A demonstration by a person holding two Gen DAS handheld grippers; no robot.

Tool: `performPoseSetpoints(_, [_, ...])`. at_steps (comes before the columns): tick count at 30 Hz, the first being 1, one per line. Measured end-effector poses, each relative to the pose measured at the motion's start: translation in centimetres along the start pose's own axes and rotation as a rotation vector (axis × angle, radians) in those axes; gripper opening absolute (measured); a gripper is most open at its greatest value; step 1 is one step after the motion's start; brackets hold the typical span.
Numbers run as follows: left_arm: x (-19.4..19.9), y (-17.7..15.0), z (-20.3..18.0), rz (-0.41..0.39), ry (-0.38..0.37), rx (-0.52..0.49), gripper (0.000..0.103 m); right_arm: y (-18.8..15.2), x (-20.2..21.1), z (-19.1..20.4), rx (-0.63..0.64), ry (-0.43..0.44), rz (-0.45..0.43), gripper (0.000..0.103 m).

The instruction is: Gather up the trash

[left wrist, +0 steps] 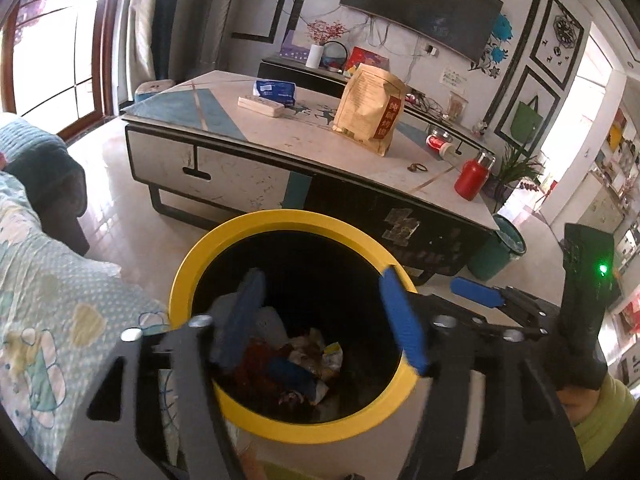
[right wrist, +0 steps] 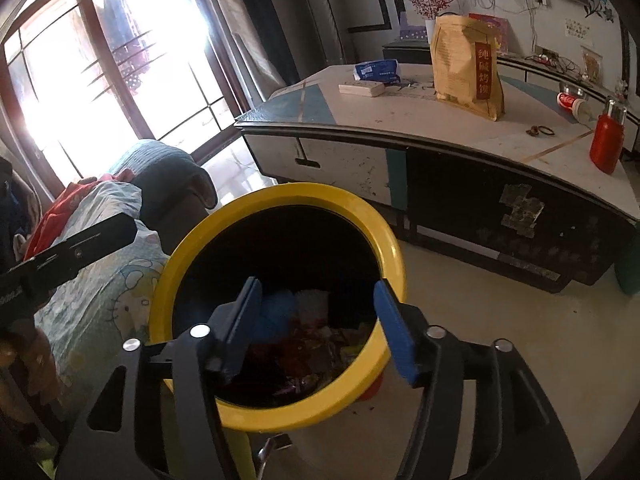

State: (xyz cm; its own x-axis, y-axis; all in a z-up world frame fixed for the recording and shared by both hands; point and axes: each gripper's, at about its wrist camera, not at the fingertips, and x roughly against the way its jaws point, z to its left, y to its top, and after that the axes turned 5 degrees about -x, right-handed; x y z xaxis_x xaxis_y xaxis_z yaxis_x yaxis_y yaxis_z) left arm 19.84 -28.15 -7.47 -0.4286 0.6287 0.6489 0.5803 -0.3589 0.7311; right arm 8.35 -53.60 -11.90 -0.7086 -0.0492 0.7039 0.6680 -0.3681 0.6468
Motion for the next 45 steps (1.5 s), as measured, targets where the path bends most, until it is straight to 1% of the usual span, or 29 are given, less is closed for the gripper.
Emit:
performPoseSetpoints(1, [0.2,-0.1,0.1,-0.002,0.004,0.007,0.069,-0.1,0.2,0.0,0.004,-0.003,-0.004,0.067])
performPoseSetpoints(2, [0.4,-0.1,0.1,-0.004,0.006,0.010,0.072,-0.2,0.5,0.1,0.011,-0.006,-0.011,0.070])
performPoseSetpoints(3, [0.6,-0.1,0.1,-0.007,0.013,0.014,0.079,-0.3,0.7,0.2,0.016,-0.008,-0.018,0.072])
performPoseSetpoints(4, [0.8,-0.2,0.2,-0.008,0.020,0.017,0.085,-0.4,1.0,0.4,0.021,-0.011,-0.025,0.076])
performPoseSetpoints(5, [1.1,-0.2,0.3,-0.010,0.027,0.022,0.087,-0.5,1.3,0.5,0.024,-0.012,-0.033,0.079])
performPoseSetpoints(7, [1.6,-0.2,0.4,-0.017,0.037,0.027,0.092,-0.6,1.6,0.7,0.028,-0.013,-0.045,0.084])
performPoseSetpoints(10, [2.5,-0.3,0.9,-0.029,0.064,0.036,0.092,-0.6,2.1,1.0,0.036,-0.023,-0.058,0.088])
performPoseSetpoints(18, [5.5,-1.6,2.9,-0.054,0.150,0.081,0.092,-0.7,3.1,2.8,0.070,-0.029,-0.068,0.092])
performPoseSetpoints(23, [8.7,-2.9,4.6,-0.084,0.225,0.112,0.092,-1.1,3.9,5.4,0.118,-0.009,-0.078,0.096])
performPoseSetpoints(31, [14.1,-5.8,6.7,-0.129,0.326,0.147,0.092,-2.1,5.6,10.7,0.188,0.039,-0.137,0.097])
performPoseSetpoints(34, [16.1,-6.8,6.8,-0.156,0.371,0.140,0.092,-2.6,6.0,12.3,0.201,0.055,-0.159,0.097])
performPoseSetpoints(36, [17.7,-7.6,6.8,-0.181,0.406,0.136,0.092,-3.1,6.4,13.4,0.213,0.071,-0.181,0.097])
performPoseSetpoints(38, [19.1,-8.3,6.7,-0.206,0.439,0.135,0.092,-3.7,7.1,14.5,0.224,0.080,-0.227,0.097])
performPoseSetpoints(45, [23.3,-10.8,6.4,-0.275,0.520,0.146,0.092,-6.1,9.0,18.0,0.291,0.136,-0.337,0.097])
